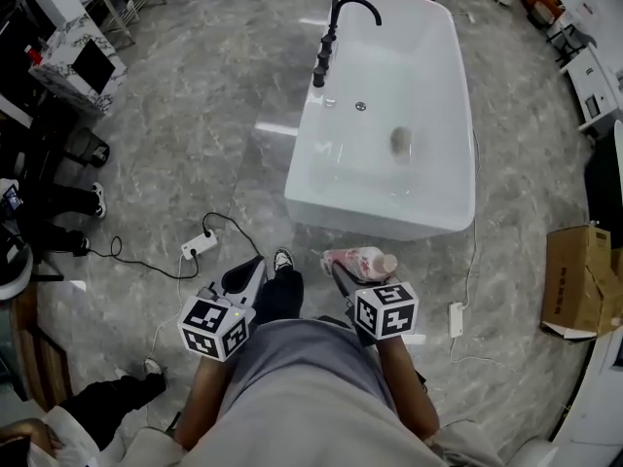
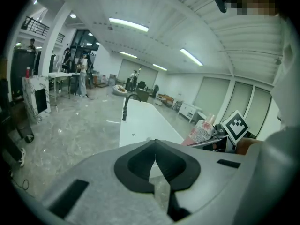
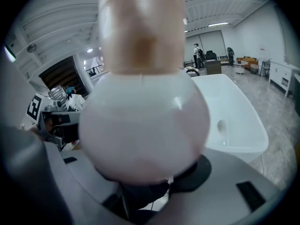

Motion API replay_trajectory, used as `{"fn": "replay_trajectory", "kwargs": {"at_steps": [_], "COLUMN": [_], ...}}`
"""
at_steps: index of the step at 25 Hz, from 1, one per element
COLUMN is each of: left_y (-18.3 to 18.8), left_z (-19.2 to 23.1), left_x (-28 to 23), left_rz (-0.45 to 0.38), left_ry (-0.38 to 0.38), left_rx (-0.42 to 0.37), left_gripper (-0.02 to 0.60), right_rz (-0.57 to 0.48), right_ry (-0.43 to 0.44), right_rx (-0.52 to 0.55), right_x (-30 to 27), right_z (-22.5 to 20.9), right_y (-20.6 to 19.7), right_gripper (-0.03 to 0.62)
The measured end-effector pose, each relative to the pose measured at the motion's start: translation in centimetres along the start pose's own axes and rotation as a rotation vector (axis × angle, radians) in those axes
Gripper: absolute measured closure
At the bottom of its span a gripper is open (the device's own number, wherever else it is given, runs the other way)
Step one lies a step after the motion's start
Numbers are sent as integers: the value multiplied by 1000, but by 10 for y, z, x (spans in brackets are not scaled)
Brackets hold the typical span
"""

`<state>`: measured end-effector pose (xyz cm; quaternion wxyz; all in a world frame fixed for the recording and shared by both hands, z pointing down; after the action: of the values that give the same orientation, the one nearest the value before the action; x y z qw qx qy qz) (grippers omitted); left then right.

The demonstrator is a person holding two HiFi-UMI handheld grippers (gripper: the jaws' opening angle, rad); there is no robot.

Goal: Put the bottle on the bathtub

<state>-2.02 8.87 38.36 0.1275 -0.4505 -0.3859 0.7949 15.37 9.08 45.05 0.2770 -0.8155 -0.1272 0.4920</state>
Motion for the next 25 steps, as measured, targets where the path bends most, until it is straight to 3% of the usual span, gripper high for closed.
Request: {"fn": "replay_trajectory", "kwargs": {"at_steps": [11,25], "left_y": [69,88], "left_z": [74,135], "left_x": [-43,-48], "left_rz": [-2,-83], "left_ry": [-52,-151], "left_rx": [-16,49], "left_gripper": [575,575], "right_rz": [5,-3], "right_ry": [-34,-91], "right_rx": [18,83], "right_x": [-54,-99], "right_z": [3,26], "right_y": [89,151], "right_gripper": [368,368]}}
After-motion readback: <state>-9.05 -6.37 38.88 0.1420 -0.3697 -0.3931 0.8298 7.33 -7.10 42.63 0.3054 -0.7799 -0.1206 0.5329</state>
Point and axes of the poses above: the fingertips, and each gripper's own axes: x backward along the fingers, z to its left, y out of its top, the point moved 1 cm from there along x, backward along the fingers, and after that the axes turned 8 degrees about z, right-handed, at the moved point
